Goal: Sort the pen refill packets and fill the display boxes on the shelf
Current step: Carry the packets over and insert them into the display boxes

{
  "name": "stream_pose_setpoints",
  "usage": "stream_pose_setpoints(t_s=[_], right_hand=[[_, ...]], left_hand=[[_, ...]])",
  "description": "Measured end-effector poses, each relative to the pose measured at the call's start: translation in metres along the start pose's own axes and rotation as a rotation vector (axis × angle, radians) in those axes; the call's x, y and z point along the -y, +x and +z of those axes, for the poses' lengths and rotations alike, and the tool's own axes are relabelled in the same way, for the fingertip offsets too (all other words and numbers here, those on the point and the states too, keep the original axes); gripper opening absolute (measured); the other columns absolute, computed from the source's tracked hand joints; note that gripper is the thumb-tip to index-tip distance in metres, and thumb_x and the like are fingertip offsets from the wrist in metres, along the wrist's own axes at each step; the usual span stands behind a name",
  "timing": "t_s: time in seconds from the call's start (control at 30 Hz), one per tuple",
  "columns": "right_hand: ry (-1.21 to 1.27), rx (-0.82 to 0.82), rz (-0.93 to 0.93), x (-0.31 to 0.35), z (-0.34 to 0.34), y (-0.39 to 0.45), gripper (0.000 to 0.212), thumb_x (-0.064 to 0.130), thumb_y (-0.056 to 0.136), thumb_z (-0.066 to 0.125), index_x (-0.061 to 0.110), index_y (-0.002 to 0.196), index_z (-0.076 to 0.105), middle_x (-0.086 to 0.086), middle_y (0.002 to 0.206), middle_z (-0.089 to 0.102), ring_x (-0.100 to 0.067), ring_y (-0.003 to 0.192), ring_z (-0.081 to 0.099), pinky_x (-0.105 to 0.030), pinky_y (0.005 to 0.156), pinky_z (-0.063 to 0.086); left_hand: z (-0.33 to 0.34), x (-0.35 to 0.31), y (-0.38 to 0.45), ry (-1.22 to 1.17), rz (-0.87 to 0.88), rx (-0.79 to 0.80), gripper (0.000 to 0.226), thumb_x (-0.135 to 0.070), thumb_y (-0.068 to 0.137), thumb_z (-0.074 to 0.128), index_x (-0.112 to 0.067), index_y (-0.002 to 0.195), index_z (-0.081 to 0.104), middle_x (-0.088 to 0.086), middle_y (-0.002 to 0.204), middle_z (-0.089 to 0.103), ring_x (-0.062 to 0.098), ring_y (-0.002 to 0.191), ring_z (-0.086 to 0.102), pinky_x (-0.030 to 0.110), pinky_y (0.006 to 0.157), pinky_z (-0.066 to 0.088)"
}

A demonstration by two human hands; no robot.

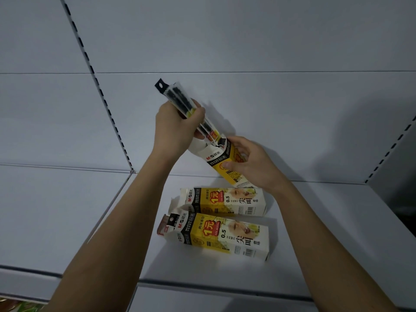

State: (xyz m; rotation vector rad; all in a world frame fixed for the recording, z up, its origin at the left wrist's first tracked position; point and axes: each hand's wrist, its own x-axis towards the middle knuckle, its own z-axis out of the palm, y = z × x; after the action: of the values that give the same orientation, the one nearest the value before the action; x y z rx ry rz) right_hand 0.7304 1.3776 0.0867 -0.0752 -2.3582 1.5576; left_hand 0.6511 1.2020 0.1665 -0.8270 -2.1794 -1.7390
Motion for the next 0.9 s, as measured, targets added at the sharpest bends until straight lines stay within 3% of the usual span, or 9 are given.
stream_pose_setpoints(t_s=[0.2, 0.47, 0.57, 0.8, 0.9], right_hand=[[0.016, -0.003, 0.009, -0.001, -0.003, -0.001, 0.063, 0.011, 0.080, 0.080, 0.034, 0.133, 0.055, 0.012, 0.126, 0.063, -0.008, 0.121, 0.055, -0.039, 0.105, 0.046], [0.021, -0.021, 0.003, 0.001, -0.002, 0.000, 0.058, 0.008, 0.079, 0.080, 0.038, 0.123, 0.056, 0.013, 0.121, 0.065, -0.008, 0.120, 0.056, -0.036, 0.105, 0.046], [0.013, -0.005, 0.004, 0.000, 0.001, 0.001, 0.058, 0.008, 0.079, 0.079, 0.032, 0.128, 0.058, 0.011, 0.121, 0.065, -0.009, 0.121, 0.056, -0.037, 0.105, 0.045], [0.055, -0.007, 0.011, 0.005, 0.002, 0.000, 0.055, 0.005, 0.082, 0.076, 0.034, 0.124, 0.056, 0.014, 0.114, 0.065, -0.002, 0.109, 0.060, -0.018, 0.087, 0.050], [0.026, -0.004, 0.024, 0.007, 0.000, 0.001, 0.059, 0.006, 0.082, 0.077, 0.029, 0.131, 0.056, 0.016, 0.114, 0.064, 0.007, 0.102, 0.059, -0.009, 0.079, 0.048]], left_hand=[[-0.007, 0.002, 0.005, -0.030, 0.003, 0.009, 0.009, -0.013, 0.095, 0.062, -0.006, 0.090, 0.064, 0.003, 0.082, 0.070, 0.015, 0.068, 0.073, 0.041, 0.063, 0.062], [0.010, 0.007, 0.002, -0.122, -0.098, 0.028, 0.008, -0.012, 0.092, 0.065, -0.004, 0.089, 0.066, 0.007, 0.085, 0.073, 0.019, 0.069, 0.074, 0.038, 0.064, 0.062], [0.024, 0.011, -0.005, -0.006, -0.128, 0.056, 0.011, -0.015, 0.090, 0.067, -0.007, 0.083, 0.066, 0.004, 0.080, 0.073, 0.015, 0.065, 0.073, 0.033, 0.061, 0.061], [0.031, 0.016, -0.013, -0.005, -0.230, 0.226, 0.007, -0.022, 0.087, 0.073, -0.023, 0.087, 0.066, -0.009, 0.086, 0.070, 0.008, 0.075, 0.071, 0.021, 0.062, 0.057], [0.015, 0.013, -0.010, -0.114, -0.191, 0.031, 0.027, -0.023, 0.088, 0.073, -0.016, 0.107, 0.057, -0.003, 0.099, 0.063, 0.014, 0.083, 0.070, 0.022, 0.061, 0.057]])
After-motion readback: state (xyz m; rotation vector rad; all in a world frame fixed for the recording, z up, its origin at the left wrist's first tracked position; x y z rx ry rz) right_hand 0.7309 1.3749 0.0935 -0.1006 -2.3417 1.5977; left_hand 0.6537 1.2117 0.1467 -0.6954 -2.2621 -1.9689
